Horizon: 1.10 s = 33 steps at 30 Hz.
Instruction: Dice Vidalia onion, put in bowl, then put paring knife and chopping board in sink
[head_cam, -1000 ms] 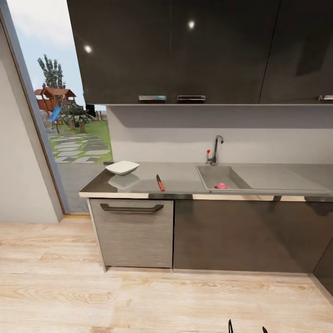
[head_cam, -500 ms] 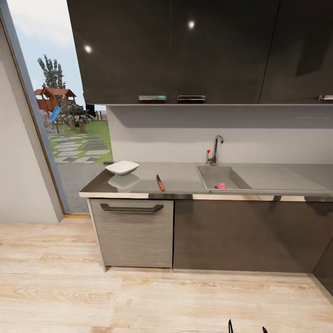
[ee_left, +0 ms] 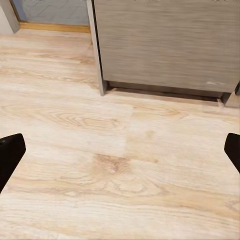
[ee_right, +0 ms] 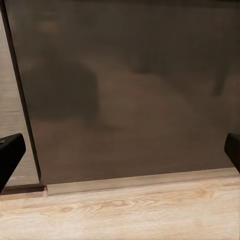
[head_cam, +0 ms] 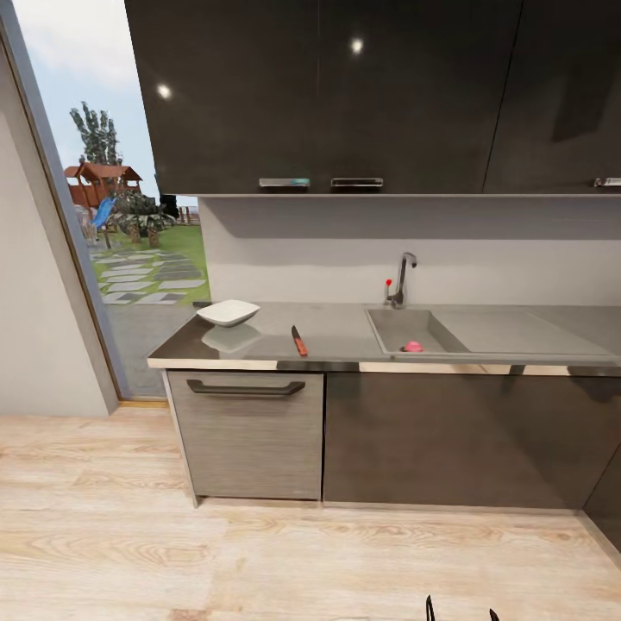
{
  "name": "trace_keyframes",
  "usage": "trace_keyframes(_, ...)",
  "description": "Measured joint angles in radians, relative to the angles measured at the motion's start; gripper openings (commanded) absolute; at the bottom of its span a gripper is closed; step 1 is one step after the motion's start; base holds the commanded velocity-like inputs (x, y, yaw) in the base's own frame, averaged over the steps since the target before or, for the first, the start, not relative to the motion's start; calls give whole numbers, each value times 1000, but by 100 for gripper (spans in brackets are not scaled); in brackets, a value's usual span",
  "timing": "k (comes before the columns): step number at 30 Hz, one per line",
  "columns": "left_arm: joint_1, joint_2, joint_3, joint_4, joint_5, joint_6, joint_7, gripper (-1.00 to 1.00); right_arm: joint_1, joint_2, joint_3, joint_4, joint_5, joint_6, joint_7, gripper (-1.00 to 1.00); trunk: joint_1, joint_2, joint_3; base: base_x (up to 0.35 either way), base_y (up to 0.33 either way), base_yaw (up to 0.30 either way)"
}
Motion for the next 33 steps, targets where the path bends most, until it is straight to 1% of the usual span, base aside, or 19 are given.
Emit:
trace_keyframes(20, 0, -1, -2, -14, 2, 1, 2, 100, 0, 0, -1, -2, 0, 0, 0, 100, 0, 0, 0, 0, 0, 0)
trace_keyframes(33, 0, -2, -1, -11, 3, 2, 3, 100, 0, 0, -1, -1, 0, 0, 0, 100, -50, 91, 41, 0, 0, 0)
